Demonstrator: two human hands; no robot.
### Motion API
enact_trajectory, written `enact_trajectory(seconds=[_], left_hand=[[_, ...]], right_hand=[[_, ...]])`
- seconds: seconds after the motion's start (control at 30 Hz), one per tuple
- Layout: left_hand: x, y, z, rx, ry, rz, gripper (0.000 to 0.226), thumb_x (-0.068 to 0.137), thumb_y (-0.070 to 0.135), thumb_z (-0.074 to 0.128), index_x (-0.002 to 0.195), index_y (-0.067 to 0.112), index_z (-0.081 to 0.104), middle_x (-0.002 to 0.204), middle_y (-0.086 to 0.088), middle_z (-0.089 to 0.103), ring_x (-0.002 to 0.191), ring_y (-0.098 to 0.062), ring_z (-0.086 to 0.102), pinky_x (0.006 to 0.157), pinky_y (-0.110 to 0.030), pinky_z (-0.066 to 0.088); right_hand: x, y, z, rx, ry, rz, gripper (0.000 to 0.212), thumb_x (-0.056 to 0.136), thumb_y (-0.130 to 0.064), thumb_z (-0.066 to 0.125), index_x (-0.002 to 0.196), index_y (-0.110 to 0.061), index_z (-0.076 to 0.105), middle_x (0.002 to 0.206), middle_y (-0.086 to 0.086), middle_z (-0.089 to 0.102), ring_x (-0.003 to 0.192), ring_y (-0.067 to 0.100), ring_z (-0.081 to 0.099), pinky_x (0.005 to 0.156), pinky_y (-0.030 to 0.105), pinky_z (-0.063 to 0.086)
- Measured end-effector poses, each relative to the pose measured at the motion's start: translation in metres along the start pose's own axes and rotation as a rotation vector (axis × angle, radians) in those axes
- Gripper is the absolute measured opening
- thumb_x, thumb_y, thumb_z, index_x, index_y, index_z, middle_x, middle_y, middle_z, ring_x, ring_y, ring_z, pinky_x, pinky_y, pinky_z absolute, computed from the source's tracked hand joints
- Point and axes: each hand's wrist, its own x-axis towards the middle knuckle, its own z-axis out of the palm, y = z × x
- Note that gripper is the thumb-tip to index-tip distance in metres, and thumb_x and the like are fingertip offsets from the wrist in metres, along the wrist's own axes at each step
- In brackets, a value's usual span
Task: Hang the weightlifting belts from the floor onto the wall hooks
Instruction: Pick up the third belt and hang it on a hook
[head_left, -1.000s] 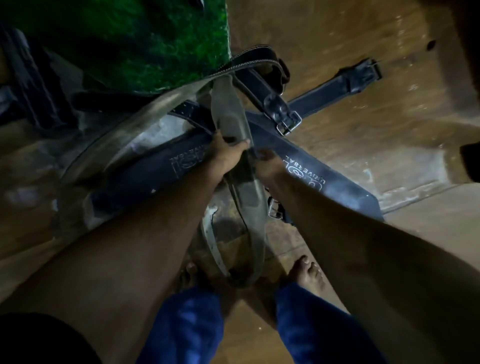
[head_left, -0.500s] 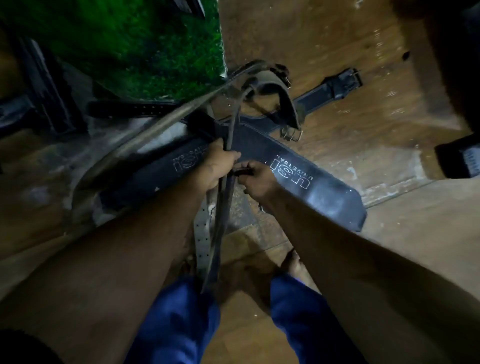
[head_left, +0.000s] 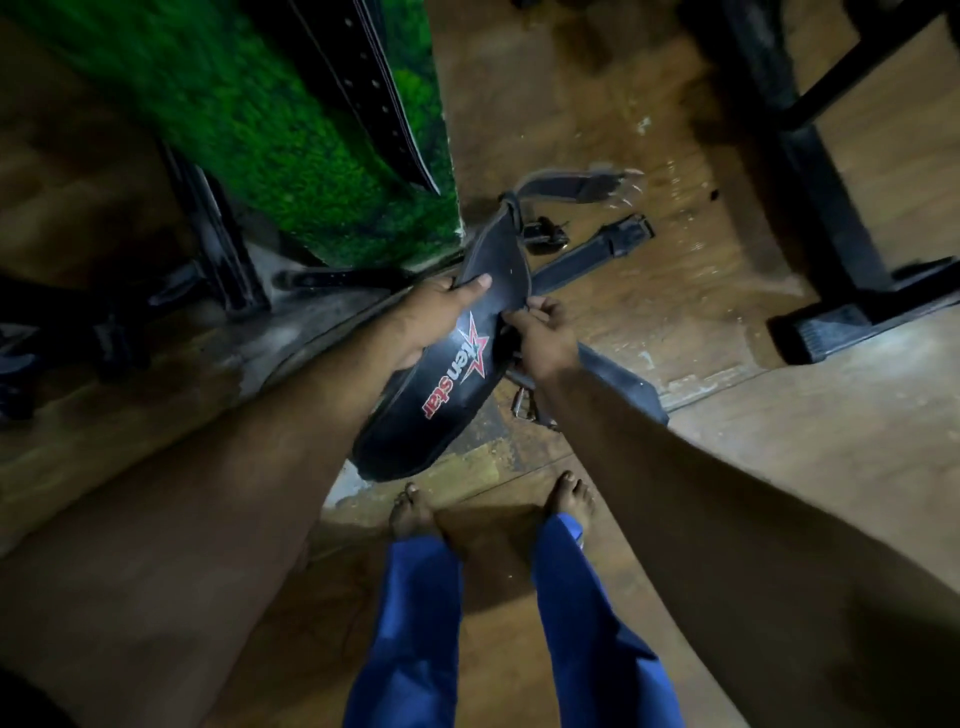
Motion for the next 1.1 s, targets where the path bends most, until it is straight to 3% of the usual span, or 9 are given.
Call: enact_trajectory(seconds=[0.1,0.27,0.33,0.4,0.5,0.6,0.77,0.93,1.1], left_hand=[[-0.046,0.049,-0.008,0.039,-0.069,0.043,0.023,0.102,0.032,0.058,0.111,0.014,0.071,0.098,0.006,0.074,0.084,-0.002,0.069,0.078,-0.012,0.052],[-0.116,0.128,-0.024,-0.011,0.016,0.092,0.029,0.092,0.04,0.07,0.105,0.014,0.075,0.1,-0.007,0.079,0.094,-0.027,0.074,0.093,-0.039,0.054],[-0.143,0.155,-0.031,-0.096,0.057,0.101,0.017,0.092,0.033,0.071,0.097,0.017,0.075,0.086,-0.005,0.079,0.076,-0.024,0.074,0.081,-0.038,0.057],[-0.174,0.178,-0.036,-0.161,0.087,0.108,0.012,0.093,0.027,0.07,0.097,0.017,0.074,0.08,-0.005,0.079,0.069,-0.023,0.074,0.072,-0.034,0.059],[-0.215,0.2,-0.041,-0.257,0.112,0.153,0.017,0.093,0.025,0.07,0.105,0.014,0.076,0.09,-0.009,0.081,0.078,-0.025,0.077,0.074,-0.034,0.062],[-0.255,0.225,-0.05,-0.353,0.165,0.21,0.03,0.098,0.035,0.064,0.115,0.012,0.074,0.096,-0.007,0.081,0.085,-0.019,0.079,0.069,-0.027,0.062],[-0.306,0.284,-0.069,-0.362,0.3,0.279,0.027,0.101,0.037,0.058,0.103,0.013,0.072,0.09,-0.008,0.077,0.086,-0.025,0.073,0.088,-0.043,0.059],[-0.349,0.316,-0.071,-0.341,0.421,0.377,0.011,0.102,0.023,0.06,0.094,0.017,0.065,0.083,-0.003,0.072,0.066,-0.013,0.069,0.052,-0.021,0.055],[-0.385,0.316,-0.075,-0.398,0.474,0.498,0.011,0.101,0.017,0.06,0.09,0.019,0.062,0.083,-0.002,0.072,0.064,-0.01,0.068,0.057,-0.023,0.054]], right_hand=[[-0.047,-0.042,-0.002,0.088,0.012,-0.007,0.027,0.093,-0.008,0.064,0.109,-0.022,0.047,0.083,0.004,0.062,0.064,0.019,0.058,0.055,0.026,0.048],[-0.118,-0.125,-0.001,0.201,-0.041,-0.03,0.023,0.093,-0.013,0.068,0.114,-0.014,0.06,0.092,0.011,0.071,0.074,0.026,0.069,0.059,0.029,0.056],[-0.147,-0.156,0.008,0.129,-0.149,-0.048,0.011,0.096,-0.023,0.065,0.099,-0.012,0.065,0.08,0.006,0.071,0.067,0.02,0.068,0.056,0.026,0.054],[-0.175,-0.185,0.019,0.045,-0.236,-0.088,0.026,0.096,-0.034,0.067,0.094,-0.007,0.068,0.077,0.005,0.075,0.064,0.019,0.071,0.055,0.025,0.053],[-0.217,-0.221,0.033,0.045,-0.317,-0.162,0.035,0.096,-0.028,0.068,0.113,0.002,0.071,0.101,0.02,0.077,0.078,0.028,0.076,0.061,0.032,0.059],[-0.255,-0.245,0.039,-0.038,-0.361,-0.237,0.022,0.094,-0.025,0.07,0.103,-0.004,0.074,0.099,0.017,0.078,0.076,0.026,0.075,0.063,0.031,0.059],[-0.317,-0.268,0.037,-0.278,-0.531,-0.298,0.02,0.093,-0.028,0.071,0.096,-0.008,0.072,0.083,0.007,0.075,0.073,0.022,0.07,0.069,0.029,0.055],[-0.364,-0.296,0.04,-0.349,-0.623,-0.348,0.039,0.096,-0.043,0.064,0.106,-0.007,0.075,0.089,0.005,0.079,0.073,0.017,0.074,0.06,0.024,0.058],[-0.387,-0.334,0.062,-0.317,-0.614,-0.434,0.04,0.097,-0.051,0.059,0.094,-0.012,0.069,0.08,0.002,0.073,0.071,0.015,0.071,0.064,0.024,0.056]])
